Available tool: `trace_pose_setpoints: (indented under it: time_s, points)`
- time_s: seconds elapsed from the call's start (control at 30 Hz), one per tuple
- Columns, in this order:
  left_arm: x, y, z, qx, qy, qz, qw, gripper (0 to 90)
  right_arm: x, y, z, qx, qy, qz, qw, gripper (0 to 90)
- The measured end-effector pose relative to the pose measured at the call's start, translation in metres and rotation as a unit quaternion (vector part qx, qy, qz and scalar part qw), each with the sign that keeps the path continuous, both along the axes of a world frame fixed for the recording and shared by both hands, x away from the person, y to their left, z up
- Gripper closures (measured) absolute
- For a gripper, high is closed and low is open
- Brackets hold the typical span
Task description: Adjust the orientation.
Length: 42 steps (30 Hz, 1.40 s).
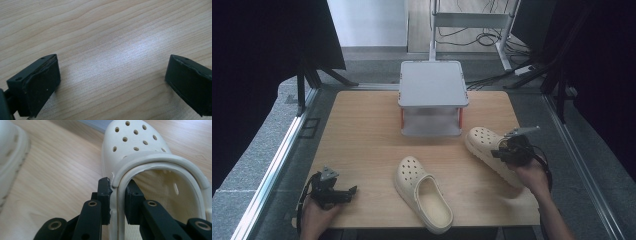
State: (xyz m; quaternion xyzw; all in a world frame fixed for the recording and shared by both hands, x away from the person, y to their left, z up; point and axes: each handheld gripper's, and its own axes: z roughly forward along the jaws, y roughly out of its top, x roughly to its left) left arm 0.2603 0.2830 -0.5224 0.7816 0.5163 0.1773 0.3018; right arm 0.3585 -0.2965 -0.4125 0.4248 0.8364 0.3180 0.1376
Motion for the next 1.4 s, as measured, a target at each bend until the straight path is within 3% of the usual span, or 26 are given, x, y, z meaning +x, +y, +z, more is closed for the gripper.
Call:
trace_pose_setpoints:
  time_s: [0.27, 0.97, 1.13, 1.4]
  points:
    - [0.0, 0.0, 0.0, -0.001, -0.001, 0.0, 1.0, 0.0, -0.022, 0.035, 0.008, 0.015, 0.0, 0.025, 0.9996, 77.4]
    - [0.0, 0.0, 0.0, -0.001, -0.001, 0.0, 1.0, 0.0, -0.046, 0.134, -0.013, 0.003, -0.002, 0.092, 0.9957, 77.4]
    - [0.0, 0.0, 0.0, -0.001, 0.0, 0.0, 1.0, 0.0, -0.05, 0.145, -0.018, 0.0, -0.007, 0.098, 0.9952, 77.4]
    - [0.0, 0.0, 0.0, -0.001, 0.0, 0.0, 1.0, 0.0, -0.057, 0.151, -0.017, 0.016, 0.025, 0.122, 0.9921, 73.3]
